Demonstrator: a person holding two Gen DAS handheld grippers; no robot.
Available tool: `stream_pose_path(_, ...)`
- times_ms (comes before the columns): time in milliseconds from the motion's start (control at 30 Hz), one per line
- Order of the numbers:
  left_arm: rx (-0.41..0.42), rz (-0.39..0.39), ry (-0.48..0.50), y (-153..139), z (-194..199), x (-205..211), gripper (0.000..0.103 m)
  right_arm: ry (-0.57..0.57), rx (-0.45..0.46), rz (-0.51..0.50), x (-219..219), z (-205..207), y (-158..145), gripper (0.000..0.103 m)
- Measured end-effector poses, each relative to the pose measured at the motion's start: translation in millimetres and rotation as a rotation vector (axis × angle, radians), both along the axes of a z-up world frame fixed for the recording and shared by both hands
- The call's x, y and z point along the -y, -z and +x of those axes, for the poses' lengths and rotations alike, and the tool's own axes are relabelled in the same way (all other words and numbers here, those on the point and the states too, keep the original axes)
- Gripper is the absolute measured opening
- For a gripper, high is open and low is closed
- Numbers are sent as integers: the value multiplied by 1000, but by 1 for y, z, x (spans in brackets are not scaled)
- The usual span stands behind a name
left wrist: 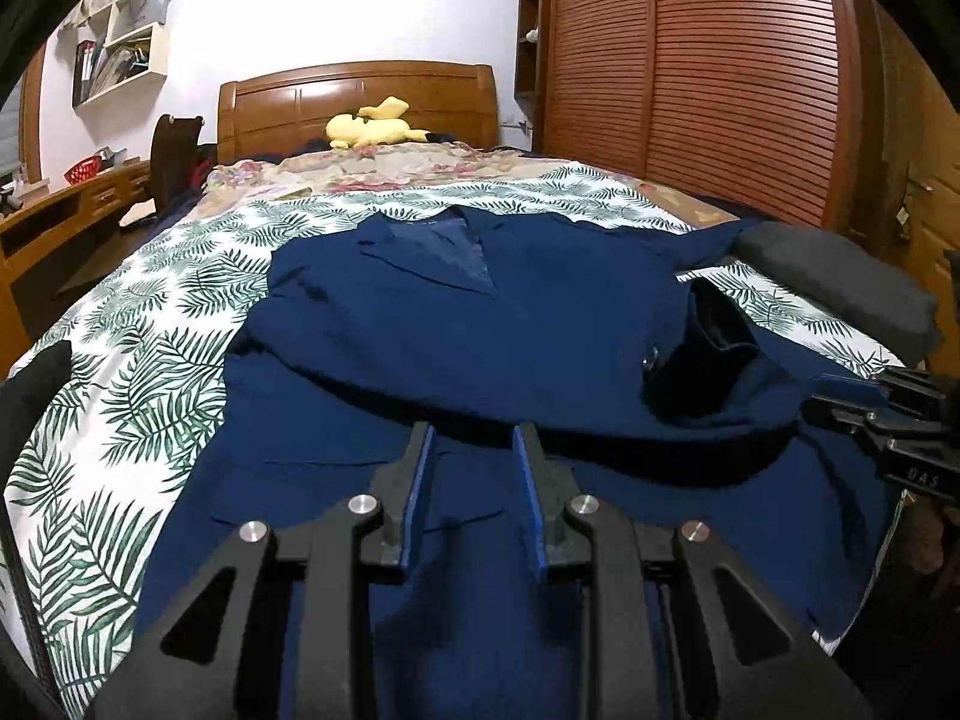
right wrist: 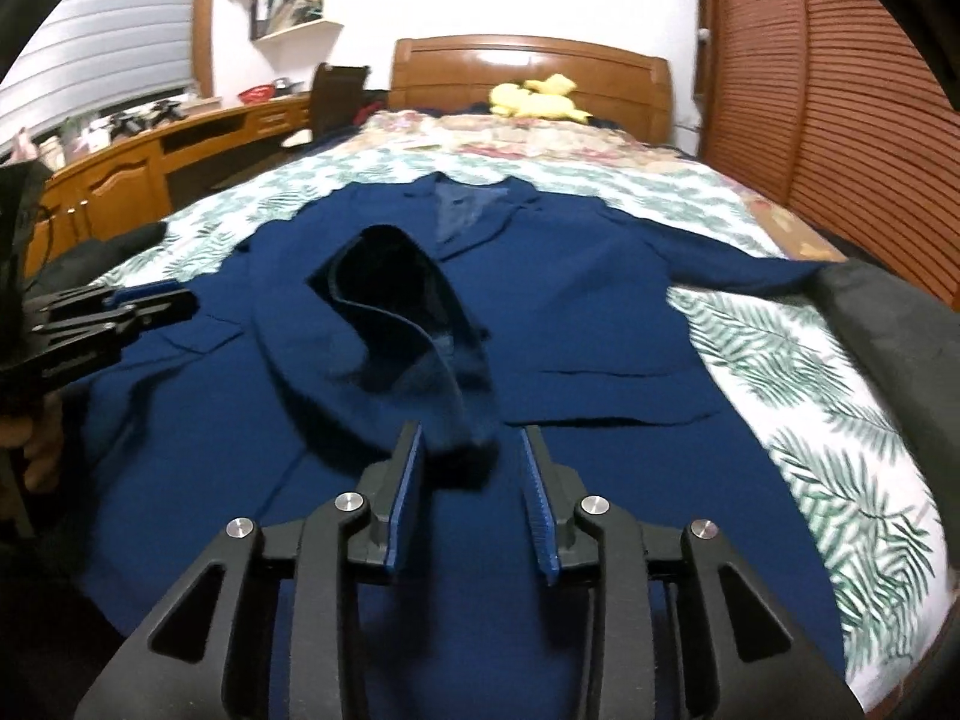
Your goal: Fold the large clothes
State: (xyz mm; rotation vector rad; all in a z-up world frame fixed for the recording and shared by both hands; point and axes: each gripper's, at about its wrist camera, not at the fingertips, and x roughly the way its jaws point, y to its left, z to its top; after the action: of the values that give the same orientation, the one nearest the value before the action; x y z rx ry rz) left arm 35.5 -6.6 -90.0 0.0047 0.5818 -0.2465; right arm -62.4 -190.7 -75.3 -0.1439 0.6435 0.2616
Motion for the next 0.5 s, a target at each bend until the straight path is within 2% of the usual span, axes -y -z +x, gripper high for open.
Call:
stream_pose_path(167,4,-6,-1,-2,-1,0,24,14,-22,24,16,-6,-2,36)
stream_pose_path(267,6,-16,-2,-2,-3,-2,24,-3,4,18,15,-7,-11,43)
stream_pose_path(333,7,-24,-2,-2,-5,-3,24,-23,22,17,10,-5,-19,51)
stream_pose_path(500,13,-27,-13,-4,-10,-9,24,-97,50,-8,-23,7,-38,53)
